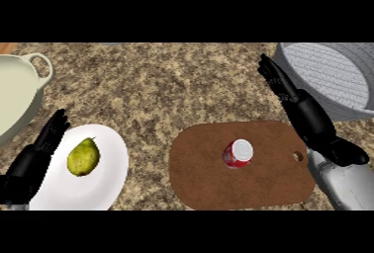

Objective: Pick the can from the cutting board and place it in the basket

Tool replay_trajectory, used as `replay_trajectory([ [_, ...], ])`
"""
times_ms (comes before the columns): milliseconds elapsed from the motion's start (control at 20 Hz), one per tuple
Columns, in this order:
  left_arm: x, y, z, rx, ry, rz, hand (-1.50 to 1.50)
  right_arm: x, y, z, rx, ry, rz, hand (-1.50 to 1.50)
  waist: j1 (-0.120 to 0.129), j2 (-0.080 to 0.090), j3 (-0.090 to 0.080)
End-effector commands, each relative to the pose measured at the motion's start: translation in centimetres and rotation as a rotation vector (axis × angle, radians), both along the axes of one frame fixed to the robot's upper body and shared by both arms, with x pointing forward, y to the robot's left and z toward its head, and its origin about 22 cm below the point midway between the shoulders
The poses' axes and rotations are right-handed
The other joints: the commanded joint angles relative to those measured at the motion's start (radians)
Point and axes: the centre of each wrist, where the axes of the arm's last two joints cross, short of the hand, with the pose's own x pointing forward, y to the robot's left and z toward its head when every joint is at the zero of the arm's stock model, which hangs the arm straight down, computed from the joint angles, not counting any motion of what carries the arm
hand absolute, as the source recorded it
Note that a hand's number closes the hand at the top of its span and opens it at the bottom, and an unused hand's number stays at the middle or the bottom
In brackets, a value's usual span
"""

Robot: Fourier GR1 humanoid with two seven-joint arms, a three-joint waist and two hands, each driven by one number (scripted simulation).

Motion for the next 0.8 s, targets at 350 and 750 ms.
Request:
replay_trajectory([
  [350, 5.2, 0.7, 0.8, -0.107, 0.163, 0.134, 0.0, -0.7, -4.0, 0.8, -0.149, -0.139, -0.122, 1.5, 0.008, -0.005, 0.034],
  [750, 6.7, -1.5, 1.6, -0.113, 0.181, 0.139, 0.0, -2.6, 11.5, 0.3, -0.106, -0.235, -0.399, -1.5, 0.037, -0.016, 0.033],
])
